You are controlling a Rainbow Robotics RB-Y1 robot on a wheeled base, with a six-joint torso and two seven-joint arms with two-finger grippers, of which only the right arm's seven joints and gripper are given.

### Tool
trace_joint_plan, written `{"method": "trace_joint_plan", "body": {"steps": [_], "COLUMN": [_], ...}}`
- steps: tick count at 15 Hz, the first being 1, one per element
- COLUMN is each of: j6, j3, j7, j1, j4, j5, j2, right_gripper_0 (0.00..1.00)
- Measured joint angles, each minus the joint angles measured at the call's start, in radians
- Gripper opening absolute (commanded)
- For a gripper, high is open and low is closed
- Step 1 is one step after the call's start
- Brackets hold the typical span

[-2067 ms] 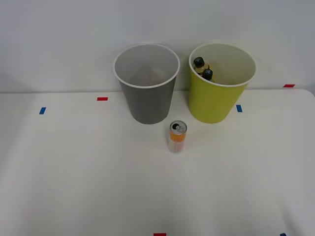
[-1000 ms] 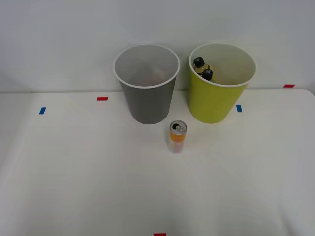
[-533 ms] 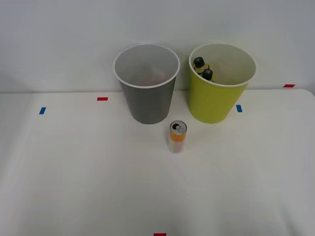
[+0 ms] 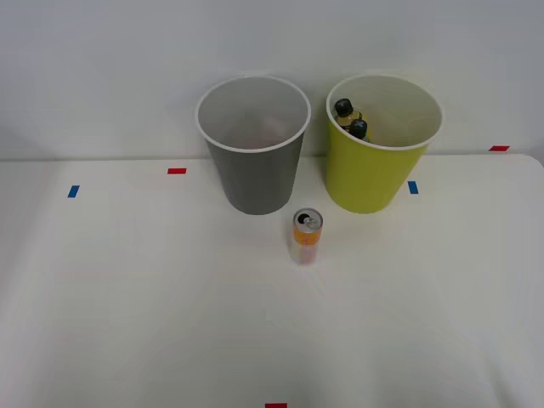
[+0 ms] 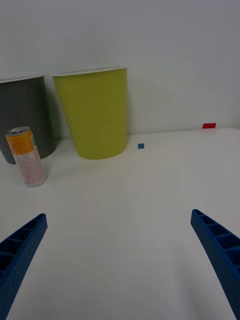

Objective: Put cans in the gray bin, plastic bottles in the light green bin

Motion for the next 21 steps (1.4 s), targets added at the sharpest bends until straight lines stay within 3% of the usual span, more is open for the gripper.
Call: {"method": "trace_joint_plan", "body": {"steps": [21], "j6": [0.0], "j3": [0.0], "j7": [0.0], "j1": [0.0], "j4": [0.0], "j5": [0.0], "j2": [0.0], "right_gripper_0": [1.0]}}
